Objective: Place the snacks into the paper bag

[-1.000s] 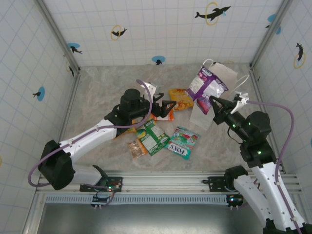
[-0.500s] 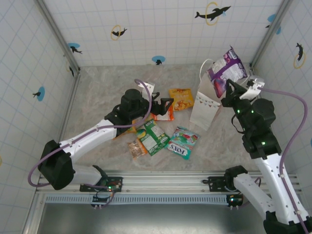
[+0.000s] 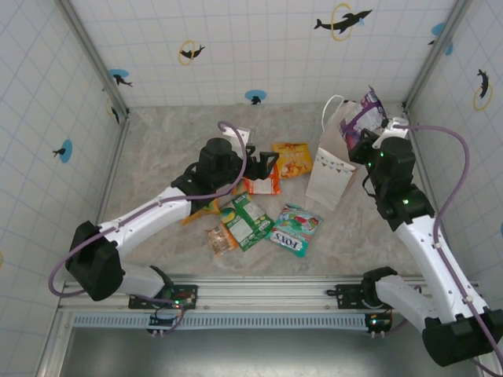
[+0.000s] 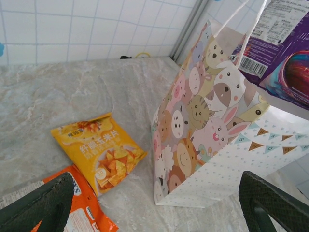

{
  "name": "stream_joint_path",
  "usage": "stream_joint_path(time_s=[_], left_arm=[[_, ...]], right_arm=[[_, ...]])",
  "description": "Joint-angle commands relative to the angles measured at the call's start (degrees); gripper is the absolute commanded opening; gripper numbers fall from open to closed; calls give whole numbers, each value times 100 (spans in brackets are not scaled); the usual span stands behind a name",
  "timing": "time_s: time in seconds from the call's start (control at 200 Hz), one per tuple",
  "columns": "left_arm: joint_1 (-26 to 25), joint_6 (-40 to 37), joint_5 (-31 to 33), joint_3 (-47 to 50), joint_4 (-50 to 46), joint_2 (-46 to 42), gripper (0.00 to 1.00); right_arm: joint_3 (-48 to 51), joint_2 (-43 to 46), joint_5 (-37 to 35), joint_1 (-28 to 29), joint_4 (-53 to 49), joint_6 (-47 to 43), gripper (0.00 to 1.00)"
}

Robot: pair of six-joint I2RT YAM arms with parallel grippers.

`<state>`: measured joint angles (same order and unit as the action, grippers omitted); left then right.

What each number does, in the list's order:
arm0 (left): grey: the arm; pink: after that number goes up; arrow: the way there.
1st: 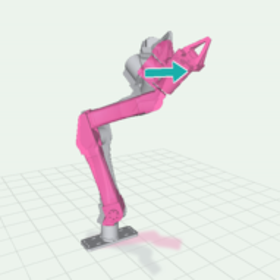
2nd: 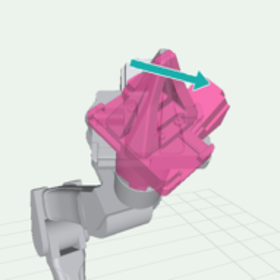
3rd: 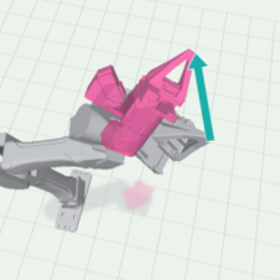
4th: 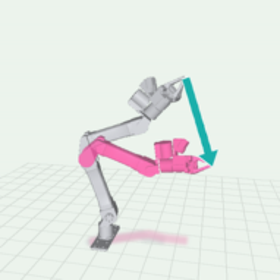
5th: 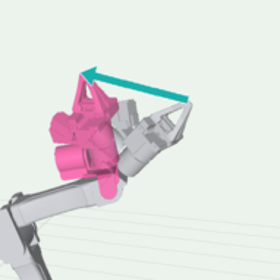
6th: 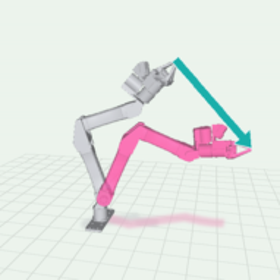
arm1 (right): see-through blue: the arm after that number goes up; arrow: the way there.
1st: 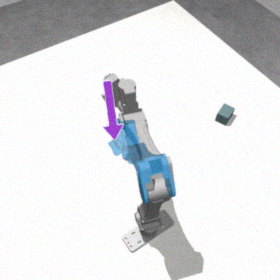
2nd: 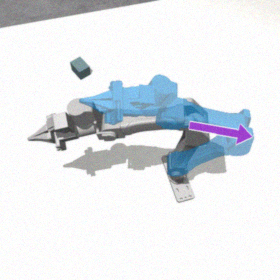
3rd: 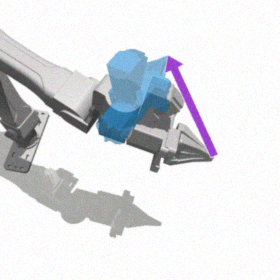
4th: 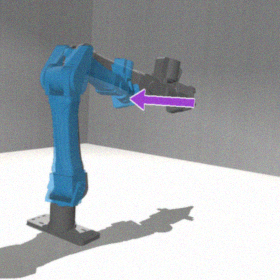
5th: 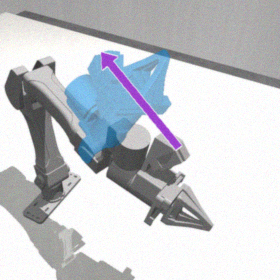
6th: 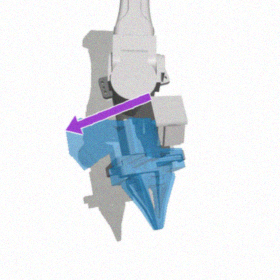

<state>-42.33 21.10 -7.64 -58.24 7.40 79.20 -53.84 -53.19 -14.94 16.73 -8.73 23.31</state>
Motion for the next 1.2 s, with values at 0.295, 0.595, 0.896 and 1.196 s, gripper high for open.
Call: stream_joint_path(time_s=[0.295,0.595,0.896,1.196], left_arm=[[5,595,-223,-179,-749,211,86],[5,822,-1115,81,-920,281,77],[5,1132,-1478,479,-869,449,75],[5,1397,-1892,596,-988,833,71]], right_arm=[[-457,-35,398,-349,97,107,44],[-823,413,906,-373,-1173,169,52],[-254,1205,1899,-440,-2629,540,55],[1504,2311,2979,-455,-2626,1677,55]])
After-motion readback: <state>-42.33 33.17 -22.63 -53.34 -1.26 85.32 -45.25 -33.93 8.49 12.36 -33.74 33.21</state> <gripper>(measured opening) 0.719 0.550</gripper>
